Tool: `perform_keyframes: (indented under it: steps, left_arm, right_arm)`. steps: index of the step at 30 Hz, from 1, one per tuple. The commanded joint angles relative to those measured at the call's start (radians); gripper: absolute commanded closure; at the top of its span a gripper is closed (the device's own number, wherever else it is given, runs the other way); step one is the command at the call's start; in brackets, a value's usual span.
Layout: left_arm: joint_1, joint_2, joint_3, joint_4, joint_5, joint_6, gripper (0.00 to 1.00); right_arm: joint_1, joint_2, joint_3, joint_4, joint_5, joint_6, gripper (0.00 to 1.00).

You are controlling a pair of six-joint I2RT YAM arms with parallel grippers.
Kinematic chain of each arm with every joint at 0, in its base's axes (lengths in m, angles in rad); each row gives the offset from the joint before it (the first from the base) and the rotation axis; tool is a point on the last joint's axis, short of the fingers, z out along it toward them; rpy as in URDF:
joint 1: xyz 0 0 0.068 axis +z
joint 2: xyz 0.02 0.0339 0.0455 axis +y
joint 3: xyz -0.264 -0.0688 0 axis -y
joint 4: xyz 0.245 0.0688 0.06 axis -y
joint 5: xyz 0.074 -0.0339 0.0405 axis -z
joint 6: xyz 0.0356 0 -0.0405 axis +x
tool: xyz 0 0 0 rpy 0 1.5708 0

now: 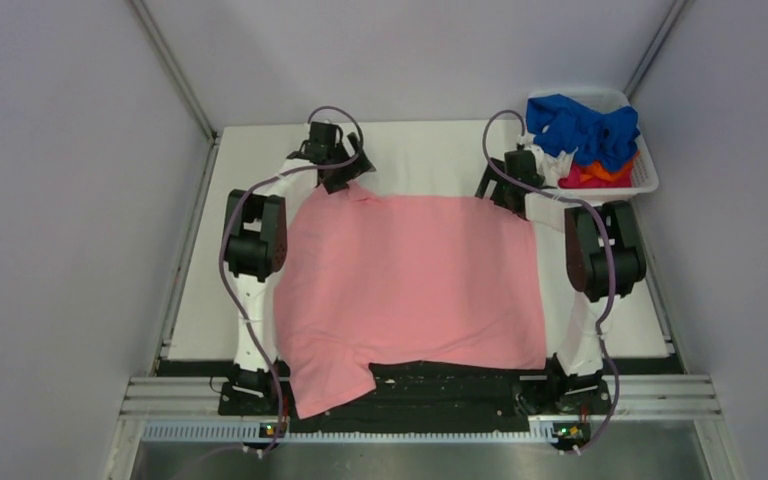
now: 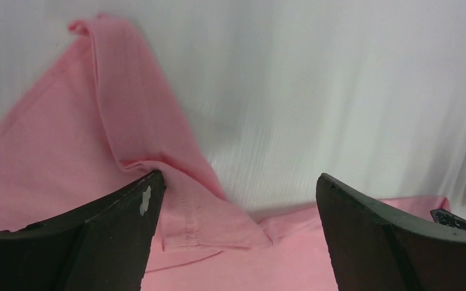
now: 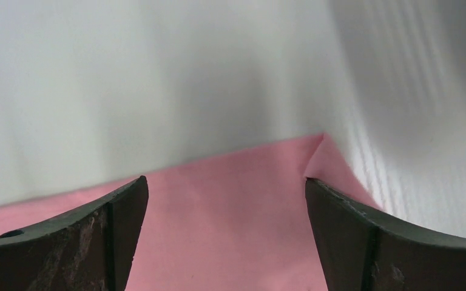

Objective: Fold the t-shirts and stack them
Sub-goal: Flatten out the tshirt

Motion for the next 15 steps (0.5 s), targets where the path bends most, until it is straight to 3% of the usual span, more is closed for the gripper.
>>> perform_keyframes:
  steps: [1,8,11,15]
  left_arm:
    - [0.007,0.030,0.132,0.041,-0.022,0.003,0.01]
    - [0.012,0.098,0.344,0.080,0.027,-0.003,0.01]
    - [0.008,0.010,0.226,0.084,0.037,0.006,0.01]
    - [0.004,-0.178,-0.093,0.129,-0.002,-0.009,0.01]
  right_arm:
    - [-0.014,0.041,0.145,0.015,0.109,-0.103,0.01]
    - [0.000,-0.094,0.104,0.086,0.042,-0.172,0.01]
    - [0.023,-0.164,0.019,0.095,-0.009,-0.171,0.01]
    - [0.074,-0.251,-0.094,0.093,-0.018,-0.145,0.01]
